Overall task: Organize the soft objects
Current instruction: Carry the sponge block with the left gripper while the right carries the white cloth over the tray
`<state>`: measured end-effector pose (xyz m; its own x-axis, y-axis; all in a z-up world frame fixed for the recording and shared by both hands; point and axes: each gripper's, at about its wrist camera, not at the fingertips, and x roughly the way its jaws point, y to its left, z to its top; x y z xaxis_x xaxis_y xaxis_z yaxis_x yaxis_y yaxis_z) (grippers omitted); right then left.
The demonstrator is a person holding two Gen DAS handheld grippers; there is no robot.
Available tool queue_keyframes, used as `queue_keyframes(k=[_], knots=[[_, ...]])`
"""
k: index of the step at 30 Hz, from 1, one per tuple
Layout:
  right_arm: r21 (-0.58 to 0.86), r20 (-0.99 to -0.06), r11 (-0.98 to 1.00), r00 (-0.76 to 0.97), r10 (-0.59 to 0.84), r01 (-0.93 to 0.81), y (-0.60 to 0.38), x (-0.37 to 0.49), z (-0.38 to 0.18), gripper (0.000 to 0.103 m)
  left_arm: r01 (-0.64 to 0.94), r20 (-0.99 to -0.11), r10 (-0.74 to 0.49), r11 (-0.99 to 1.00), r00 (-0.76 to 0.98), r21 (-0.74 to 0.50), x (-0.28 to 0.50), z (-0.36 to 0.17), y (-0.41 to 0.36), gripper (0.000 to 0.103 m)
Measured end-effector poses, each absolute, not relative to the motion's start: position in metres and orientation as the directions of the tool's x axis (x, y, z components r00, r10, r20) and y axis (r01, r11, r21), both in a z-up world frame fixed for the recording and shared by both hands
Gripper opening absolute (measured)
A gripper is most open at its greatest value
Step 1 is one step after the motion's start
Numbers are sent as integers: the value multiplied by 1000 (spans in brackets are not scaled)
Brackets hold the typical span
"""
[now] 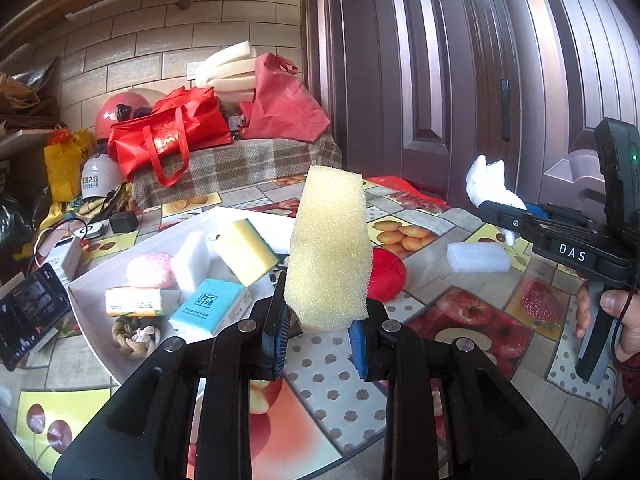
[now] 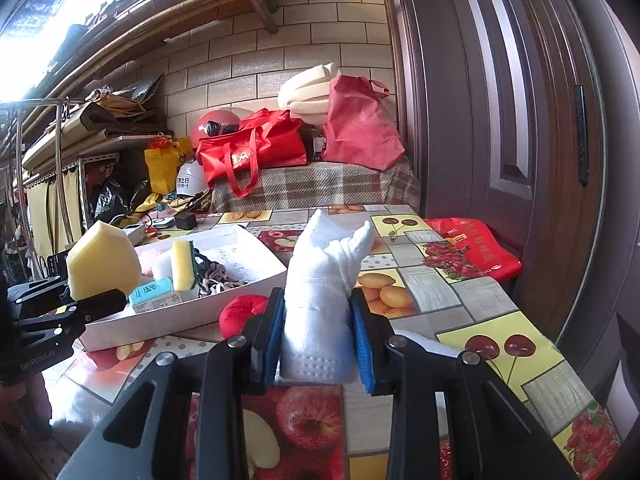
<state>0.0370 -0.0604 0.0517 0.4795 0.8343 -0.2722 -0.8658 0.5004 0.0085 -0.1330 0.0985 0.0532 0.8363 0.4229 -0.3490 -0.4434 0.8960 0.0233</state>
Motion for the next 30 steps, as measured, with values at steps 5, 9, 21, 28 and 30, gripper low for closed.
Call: queue_keyframes(k=[5, 9, 21, 28, 30], knots=[[-17, -282, 460, 446, 850, -888, -43, 23, 50, 31, -511, -344, 478, 859, 808, -7, -160, 52, 121, 25], [-21, -286, 442, 429, 857, -897, -34, 16, 49, 31, -556, -340, 521, 831, 783, -6, -178, 50, 131, 25], [-55, -335, 356, 353, 874, -933, -4, 1, 41, 31, -617, -351, 576, 787, 738, -8, -202, 45, 155, 25], [-105, -342, 299, 317, 885, -948, 25, -16, 38, 31, -632, -351, 598, 774, 720, 23, -197, 44, 166, 25], [-115, -342, 283, 306, 889, -952, 31, -21, 38, 31, -635, -355, 600, 772, 717, 23, -195, 44, 170, 25]])
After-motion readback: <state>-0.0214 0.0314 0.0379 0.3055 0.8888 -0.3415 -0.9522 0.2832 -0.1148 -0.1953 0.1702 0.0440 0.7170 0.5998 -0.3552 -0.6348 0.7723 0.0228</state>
